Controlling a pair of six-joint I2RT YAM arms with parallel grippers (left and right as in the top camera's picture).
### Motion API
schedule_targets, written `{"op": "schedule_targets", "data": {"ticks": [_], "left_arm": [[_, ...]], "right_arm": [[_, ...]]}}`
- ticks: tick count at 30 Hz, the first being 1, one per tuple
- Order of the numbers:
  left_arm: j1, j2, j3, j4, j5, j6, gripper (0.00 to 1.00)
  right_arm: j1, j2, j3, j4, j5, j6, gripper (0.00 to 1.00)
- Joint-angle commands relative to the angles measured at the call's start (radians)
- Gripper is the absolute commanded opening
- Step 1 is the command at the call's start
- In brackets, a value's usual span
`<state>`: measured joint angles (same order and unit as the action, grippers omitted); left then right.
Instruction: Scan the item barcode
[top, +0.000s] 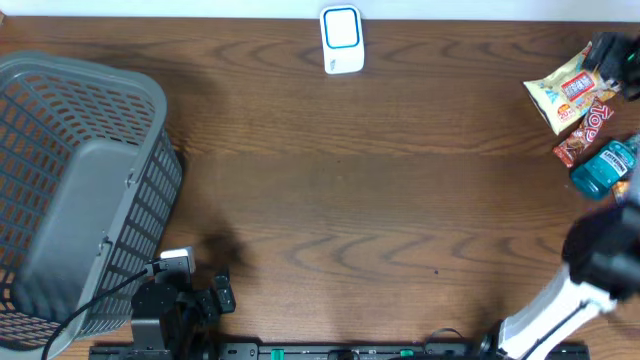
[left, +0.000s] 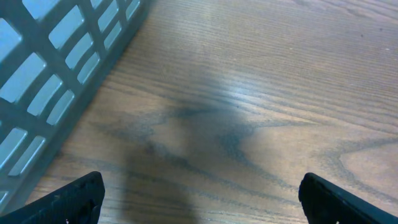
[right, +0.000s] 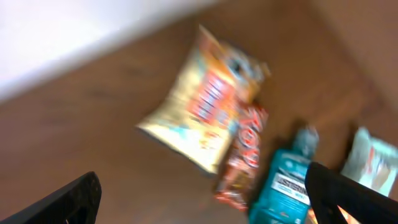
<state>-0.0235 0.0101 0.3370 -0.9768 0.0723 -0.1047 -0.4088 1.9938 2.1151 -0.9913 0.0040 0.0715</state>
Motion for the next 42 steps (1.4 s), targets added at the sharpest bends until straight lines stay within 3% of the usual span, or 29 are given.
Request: {"op": "schedule_targets", "data": {"ticks": [1,12,28,37,42], "left_arm": [[0.000,-0.006,0.006,-0.014,-0.005,-0.002,1.00],[0.000,-0.006,0.006,-0.014,-0.005,-0.002,1.00],[0.000,-0.006,0.006,-0.013,-0.005,-0.002,1.00],[0.000,-0.006,0.006,-0.014,-0.005,-0.002,1.00],[0.000,-0.006,0.006,-0.014,-0.005,-0.002,1.00]], "right_arm": [[0.031,-0.251,0.018,-0.038,-0.215,0.002,0.99],[0.057,-0.716,0.018,-0.275,-0.220,0.002,0.99],[0.057,-1.191,0.018,-0.420,-0.187,-0.013,0.99],[0.063,-1.352,-0.056,-0.373,-0.171,-0.024,0.99],[0.086,-1.501,-0.335,-0.183,-0.237,-0.020,0.99]]}}
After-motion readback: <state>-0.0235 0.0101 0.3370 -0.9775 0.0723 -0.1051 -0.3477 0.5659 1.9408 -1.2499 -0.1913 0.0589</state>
